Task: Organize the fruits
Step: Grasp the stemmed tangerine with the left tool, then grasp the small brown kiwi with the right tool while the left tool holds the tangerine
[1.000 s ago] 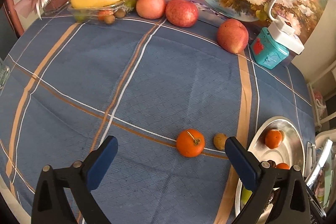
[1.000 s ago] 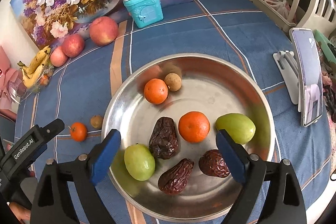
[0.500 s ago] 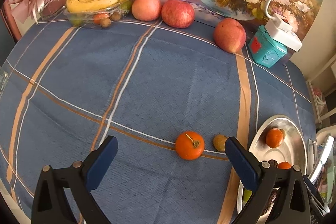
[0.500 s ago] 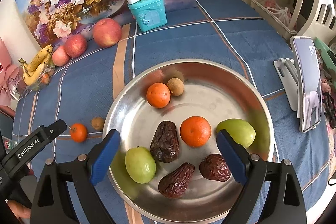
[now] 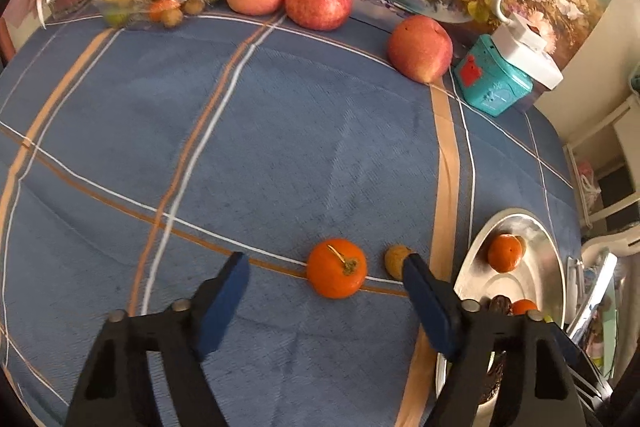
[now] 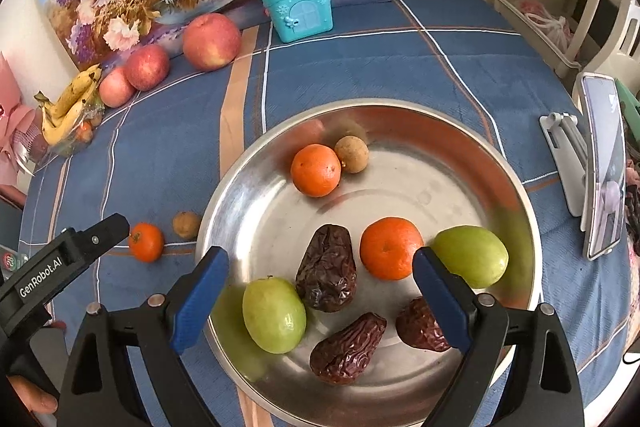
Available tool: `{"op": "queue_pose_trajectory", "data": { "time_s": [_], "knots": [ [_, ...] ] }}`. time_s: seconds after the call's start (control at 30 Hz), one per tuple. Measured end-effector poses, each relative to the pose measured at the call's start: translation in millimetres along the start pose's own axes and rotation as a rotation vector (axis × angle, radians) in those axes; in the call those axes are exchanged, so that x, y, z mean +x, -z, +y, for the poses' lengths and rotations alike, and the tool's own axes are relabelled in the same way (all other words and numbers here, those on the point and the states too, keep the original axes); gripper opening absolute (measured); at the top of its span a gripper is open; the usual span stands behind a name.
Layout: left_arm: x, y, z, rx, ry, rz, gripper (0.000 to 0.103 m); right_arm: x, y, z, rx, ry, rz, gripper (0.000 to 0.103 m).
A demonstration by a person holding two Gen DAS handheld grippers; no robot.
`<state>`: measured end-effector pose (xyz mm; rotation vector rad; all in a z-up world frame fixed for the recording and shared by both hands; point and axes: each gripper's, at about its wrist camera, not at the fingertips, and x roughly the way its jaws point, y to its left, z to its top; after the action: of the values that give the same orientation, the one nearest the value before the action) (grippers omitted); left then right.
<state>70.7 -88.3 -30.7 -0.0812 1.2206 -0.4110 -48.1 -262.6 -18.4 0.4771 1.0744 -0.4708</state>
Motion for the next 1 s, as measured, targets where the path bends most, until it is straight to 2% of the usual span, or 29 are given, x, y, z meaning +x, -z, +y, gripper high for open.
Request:
{"op": "queue_pose_trajectory", "data": {
  "time_s": [0.07,0.17,0.33,0.5,0.8,1.0],
  "knots": [
    [3,0,-2,-0.004,0.020,0.009,0.065,1,0,0,-0.002,0.002,0.000,0.093],
    [10,0,-4,-0.001,0.025,0.021,0.052,0,0,0,-0.002,0.004,-0.004,0.093],
    [18,1,-4,-0.011,0.030,0.040,0.038,0,0,-1,-0.003,0.003,-0.004,0.093],
    [16,0,-5,-0.004,0.043,0.033,0.036,0,0,-1,-0.004,0.003,-0.006,0.093],
    [-4,-2,12,-0.059,0.056,-0.013,0.036,2,-2,-5,0.004,-0.001,-0.009,0.093],
    [-21,-7,30,-0.102,0.068,-0.059,0.036,-4,-6,-5,0.012,-0.039,-0.057,0.093]
  ]
}}
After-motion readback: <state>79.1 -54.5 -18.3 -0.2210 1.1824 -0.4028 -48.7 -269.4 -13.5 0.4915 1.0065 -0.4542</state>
